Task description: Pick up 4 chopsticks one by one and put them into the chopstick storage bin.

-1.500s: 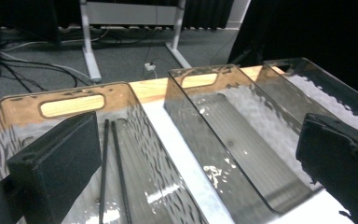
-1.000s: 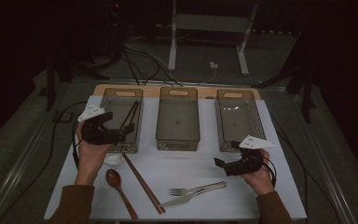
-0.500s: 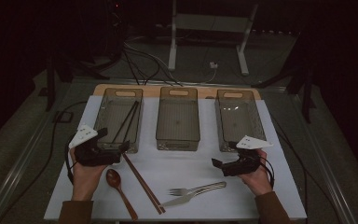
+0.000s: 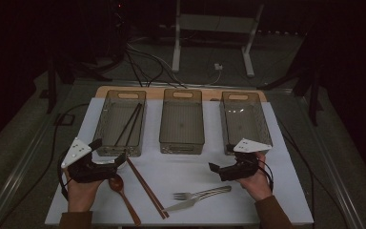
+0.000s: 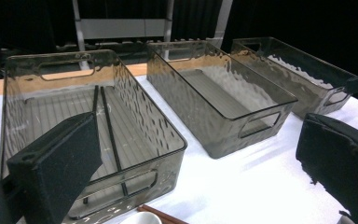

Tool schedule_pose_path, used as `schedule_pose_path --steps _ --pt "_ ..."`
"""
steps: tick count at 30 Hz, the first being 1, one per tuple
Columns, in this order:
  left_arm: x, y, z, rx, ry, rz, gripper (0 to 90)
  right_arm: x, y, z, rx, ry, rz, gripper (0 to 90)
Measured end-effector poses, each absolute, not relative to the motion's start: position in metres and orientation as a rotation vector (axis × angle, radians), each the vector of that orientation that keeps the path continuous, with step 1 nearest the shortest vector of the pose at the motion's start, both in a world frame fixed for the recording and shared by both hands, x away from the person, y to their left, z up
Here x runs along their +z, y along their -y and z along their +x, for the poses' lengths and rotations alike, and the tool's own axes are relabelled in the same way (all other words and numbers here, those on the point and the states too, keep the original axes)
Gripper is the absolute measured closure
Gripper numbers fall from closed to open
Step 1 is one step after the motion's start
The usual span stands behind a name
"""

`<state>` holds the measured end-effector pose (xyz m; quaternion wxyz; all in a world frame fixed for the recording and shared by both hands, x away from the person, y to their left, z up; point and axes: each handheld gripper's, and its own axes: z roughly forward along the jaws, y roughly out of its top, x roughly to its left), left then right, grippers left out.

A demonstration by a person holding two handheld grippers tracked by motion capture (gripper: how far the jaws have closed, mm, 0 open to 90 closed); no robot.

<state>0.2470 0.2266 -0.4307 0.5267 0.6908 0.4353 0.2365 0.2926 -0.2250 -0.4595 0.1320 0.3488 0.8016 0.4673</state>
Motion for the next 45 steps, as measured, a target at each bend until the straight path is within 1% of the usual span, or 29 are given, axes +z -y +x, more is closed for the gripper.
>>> schedule_pose_path --steps 13,30,45 --pt "-0.437 -0.231 0.242 0.594 -1.057 1.654 1.0 -0.452 0.180 0.290 1.305 -2.397 0.970 0.0" --pt "-0.443 -0.235 0.241 0.610 -1.077 1.645 1.0 -0.461 0.115 0.284 1.218 -2.568 0.846 0.0" --pt "-0.442 -0.235 0.240 0.616 -1.078 1.643 1.0 -0.474 0.083 0.282 1.127 -2.654 0.816 0.0"
